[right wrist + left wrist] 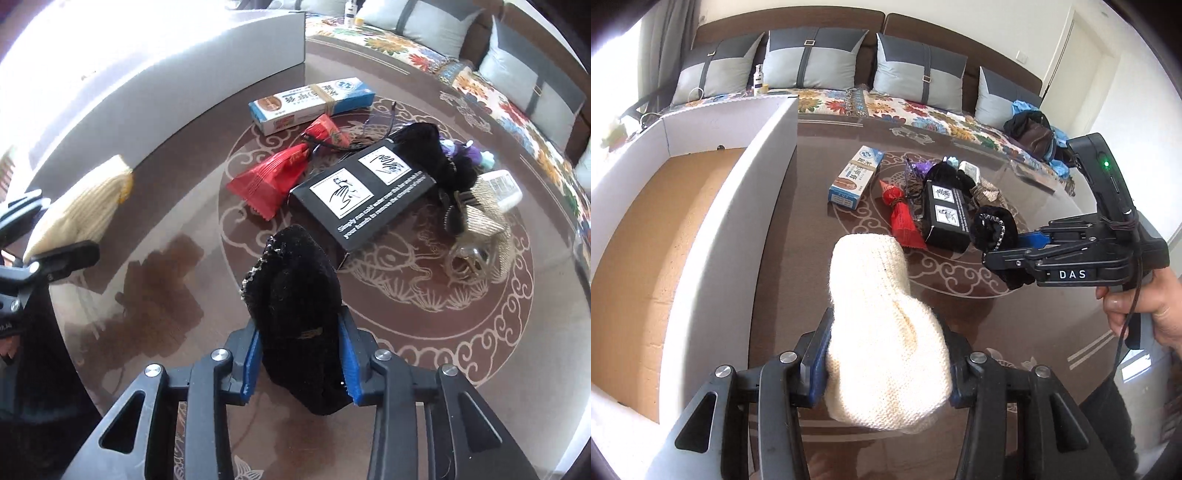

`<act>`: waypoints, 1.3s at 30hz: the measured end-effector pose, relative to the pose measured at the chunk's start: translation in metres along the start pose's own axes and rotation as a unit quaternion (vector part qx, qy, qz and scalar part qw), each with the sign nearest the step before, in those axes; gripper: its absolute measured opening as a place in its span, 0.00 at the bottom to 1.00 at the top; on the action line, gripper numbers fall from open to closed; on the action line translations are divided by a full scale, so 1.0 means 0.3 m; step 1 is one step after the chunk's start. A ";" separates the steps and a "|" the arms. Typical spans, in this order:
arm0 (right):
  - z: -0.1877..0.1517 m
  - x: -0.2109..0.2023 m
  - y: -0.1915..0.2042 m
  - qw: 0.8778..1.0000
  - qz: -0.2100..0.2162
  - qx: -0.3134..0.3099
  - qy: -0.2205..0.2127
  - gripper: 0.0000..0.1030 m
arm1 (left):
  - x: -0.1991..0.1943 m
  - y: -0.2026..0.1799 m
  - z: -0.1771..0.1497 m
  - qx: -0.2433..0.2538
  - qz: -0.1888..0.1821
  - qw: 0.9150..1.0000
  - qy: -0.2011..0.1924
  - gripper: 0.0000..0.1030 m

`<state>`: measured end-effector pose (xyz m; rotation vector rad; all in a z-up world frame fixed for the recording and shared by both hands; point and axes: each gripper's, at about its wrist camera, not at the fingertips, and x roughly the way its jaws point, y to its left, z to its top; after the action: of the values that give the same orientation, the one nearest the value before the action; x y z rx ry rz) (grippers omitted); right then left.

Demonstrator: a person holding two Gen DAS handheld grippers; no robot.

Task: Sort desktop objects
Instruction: 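Carry the cream hat away with the left tool while the right tool grasps the black fuzzy hat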

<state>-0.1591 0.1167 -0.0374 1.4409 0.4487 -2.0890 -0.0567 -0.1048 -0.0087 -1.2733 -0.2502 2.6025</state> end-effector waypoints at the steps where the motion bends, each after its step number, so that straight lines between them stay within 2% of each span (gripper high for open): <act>1: 0.027 -0.042 0.006 1.000 0.010 0.020 -0.013 0.36 | -0.049 0.021 0.012 -0.014 -0.009 1.000 -0.011 0.46; 4: 0.133 -0.171 0.090 0.994 0.070 0.050 -0.066 0.36 | -0.199 0.121 0.067 -0.040 -0.005 0.998 -0.050 0.46; 6: 0.223 -0.223 0.212 0.989 0.106 0.042 -0.097 0.36 | -0.279 0.218 0.099 -0.047 0.025 0.996 -0.068 0.46; 8: 0.297 -0.255 0.354 0.981 0.150 0.032 -0.121 0.37 | -0.325 0.333 0.115 -0.057 0.076 0.993 -0.071 0.46; 11: 0.399 -0.226 0.567 0.969 0.210 0.019 -0.129 0.37 | -0.328 0.515 0.100 -0.089 0.120 0.988 -0.048 0.46; 13: 0.460 -0.174 0.695 0.968 0.221 0.002 -0.118 0.38 | -0.287 0.598 0.081 -0.093 0.149 0.984 -0.018 0.46; 15: 0.490 -0.102 0.788 0.972 0.214 -0.002 -0.097 0.44 | -0.238 0.661 0.056 -0.095 0.163 0.982 0.017 0.49; 17: 0.503 -0.011 0.830 0.975 0.210 0.010 -0.073 0.70 | -0.200 0.697 0.031 -0.101 0.191 0.975 0.045 0.56; 19: 0.497 0.034 0.829 0.977 0.200 0.034 -0.067 0.72 | -0.199 0.703 0.016 -0.101 0.208 0.972 0.043 0.58; 22: 0.460 0.024 0.752 0.970 0.218 0.070 -0.080 0.73 | -0.243 0.672 0.005 -0.106 0.204 0.973 0.012 0.70; 25: 0.379 -0.061 0.647 0.972 0.184 0.062 -0.133 0.82 | -0.288 0.568 0.027 -0.091 0.184 0.978 -0.028 0.70; 26: 0.337 -0.090 0.609 0.973 0.162 0.054 -0.153 0.89 | -0.299 0.514 0.038 -0.079 0.172 0.981 -0.042 0.70; 29: 0.182 -0.141 0.471 0.976 0.078 0.039 -0.197 0.96 | -0.331 0.316 0.058 -0.036 0.115 0.990 -0.076 0.72; 31: 0.059 -0.134 0.364 0.979 0.017 0.035 -0.202 0.97 | -0.336 0.166 0.055 -0.005 0.067 0.994 -0.089 0.85; 32: 0.004 -0.126 0.295 0.980 -0.014 0.037 -0.195 0.97 | -0.328 0.086 0.045 0.010 0.047 0.995 -0.092 0.96; 33: -0.048 -0.103 0.234 0.982 -0.043 0.042 -0.180 0.97 | -0.309 0.019 0.034 0.020 0.030 0.995 -0.092 1.00; 36: -0.191 -0.033 0.058 0.984 -0.099 0.072 -0.131 0.97 | -0.164 -0.143 -0.009 0.038 -0.006 0.998 -0.054 1.00; 39: -0.303 0.005 -0.077 0.979 -0.128 0.115 -0.113 0.97 | 0.062 -0.248 -0.067 0.057 0.008 0.998 0.004 1.00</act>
<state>-0.1062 0.1855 -0.0730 1.3015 0.3225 -2.5488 -0.0420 -0.0273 -0.0161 -1.2518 -0.0883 2.5844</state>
